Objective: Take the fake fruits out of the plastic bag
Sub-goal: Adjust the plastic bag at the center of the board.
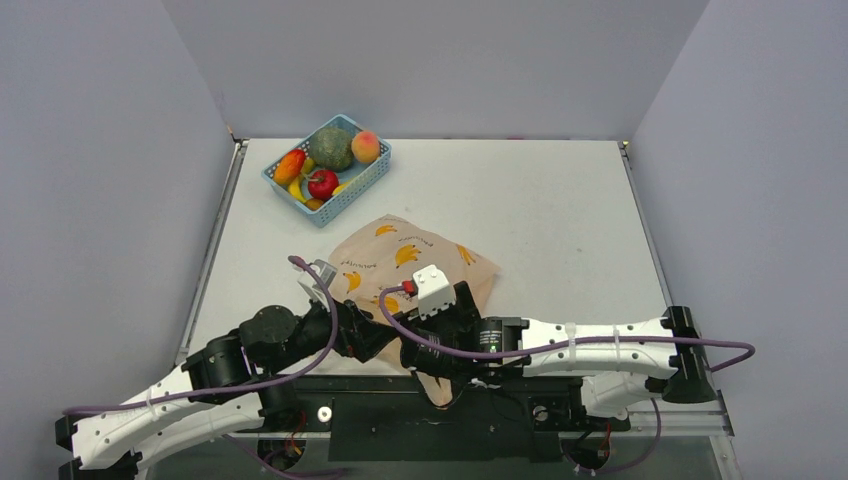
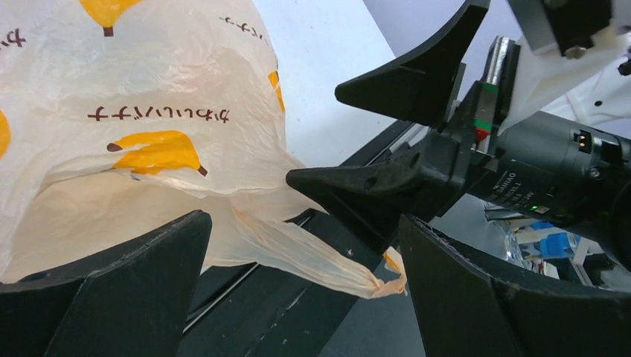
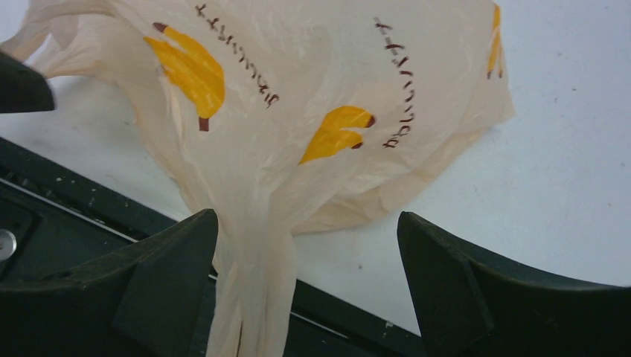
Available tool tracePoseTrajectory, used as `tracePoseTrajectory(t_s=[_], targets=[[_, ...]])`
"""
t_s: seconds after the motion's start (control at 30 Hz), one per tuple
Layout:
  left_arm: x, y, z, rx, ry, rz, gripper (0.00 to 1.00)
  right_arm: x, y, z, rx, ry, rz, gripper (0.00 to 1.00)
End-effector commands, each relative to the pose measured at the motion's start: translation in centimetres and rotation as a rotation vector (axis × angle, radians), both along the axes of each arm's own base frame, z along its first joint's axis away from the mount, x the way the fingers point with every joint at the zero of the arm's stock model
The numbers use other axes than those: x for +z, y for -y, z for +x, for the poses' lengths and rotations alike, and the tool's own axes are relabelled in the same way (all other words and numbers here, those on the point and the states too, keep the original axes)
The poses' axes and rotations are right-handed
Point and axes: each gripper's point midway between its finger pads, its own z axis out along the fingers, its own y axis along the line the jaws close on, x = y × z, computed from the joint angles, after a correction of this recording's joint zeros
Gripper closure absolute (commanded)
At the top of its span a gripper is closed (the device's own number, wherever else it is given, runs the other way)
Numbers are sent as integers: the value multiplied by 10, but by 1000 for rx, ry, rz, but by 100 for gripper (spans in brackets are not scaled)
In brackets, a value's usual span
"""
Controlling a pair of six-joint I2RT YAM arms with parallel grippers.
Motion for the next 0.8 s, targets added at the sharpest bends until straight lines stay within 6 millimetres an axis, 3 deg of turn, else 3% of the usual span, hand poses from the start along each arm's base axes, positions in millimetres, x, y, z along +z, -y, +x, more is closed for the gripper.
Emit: tracePoseTrajectory(t_s=[0.0, 0.13, 0.23, 0.3, 0.33, 0.37, 0.47, 0.57, 0.6, 0.63, 0.67, 0.7, 0.73, 0.77], targets=[[14, 6, 0, -12, 25, -78, 3, 4, -22, -14, 34, -4, 118, 14], [7, 1, -3, -7, 7, -80, 3, -16, -20, -9, 10, 15, 98, 16], [4, -2, -5, -7, -1, -89, 3, -20, -22, -7, 16, 20, 94, 29], [6, -5, -7, -7, 3, -111, 3, -19, -21, -3, 11, 19, 107, 46], [4, -6, -7, -6, 2, -110, 3, -20, -20, -1, 9, 15, 117, 59], [4, -6, -8, -12, 5, -113, 3, -18, -18, 3, 7, -1, 132, 65], [-8, -2, -9, -26, 8, -97, 3, -17, -18, 11, 15, -27, 180, 96], [-26, 9, -7, -46, -6, -76, 3, -9, -13, 22, 18, -62, 228, 100], [-23, 14, -7, -56, 4, -101, 3, -7, -12, 24, 19, -68, 238, 100], [-36, 19, -7, -66, -9, -82, 3, -1, -8, 27, 21, -71, 256, 100], [-29, 24, -4, -70, 10, -121, 4, 1, -6, 28, 25, -73, 264, 100], [-42, 29, -3, -72, 1, -105, 5, 5, -4, 29, 30, -80, 281, 100], [-29, 36, 1, -72, 31, -165, 5, 5, -4, 27, 43, -97, 288, 100], [-41, 41, 4, -67, 21, -147, 6, 9, -1, 29, 39, -100, 302, 100]])
